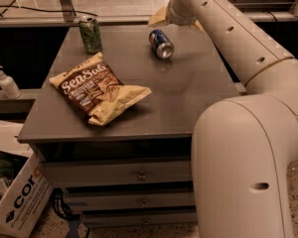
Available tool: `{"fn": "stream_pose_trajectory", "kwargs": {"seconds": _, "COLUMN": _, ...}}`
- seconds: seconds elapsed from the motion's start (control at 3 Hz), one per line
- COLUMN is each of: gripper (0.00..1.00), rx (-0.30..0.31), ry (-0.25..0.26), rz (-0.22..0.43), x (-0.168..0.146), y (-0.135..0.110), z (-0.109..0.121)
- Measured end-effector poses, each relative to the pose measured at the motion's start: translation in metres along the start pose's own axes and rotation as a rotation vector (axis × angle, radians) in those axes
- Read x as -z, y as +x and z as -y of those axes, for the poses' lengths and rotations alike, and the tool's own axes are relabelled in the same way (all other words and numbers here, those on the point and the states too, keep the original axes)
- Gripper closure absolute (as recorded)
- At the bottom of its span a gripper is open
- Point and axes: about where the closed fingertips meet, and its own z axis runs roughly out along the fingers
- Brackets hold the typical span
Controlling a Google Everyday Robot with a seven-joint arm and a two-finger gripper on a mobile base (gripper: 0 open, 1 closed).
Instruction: Place pepsi can upright
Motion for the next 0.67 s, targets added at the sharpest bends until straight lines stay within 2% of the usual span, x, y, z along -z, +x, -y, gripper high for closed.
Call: {"fn": "stream_pose_trajectory", "kwargs": {"seconds": 0.67, "gripper": 0.0, "rx": 0.002, "ry": -0.013, "rz": 0.026, "x": -0.023, "y": 0.002, "z": 0.001}}
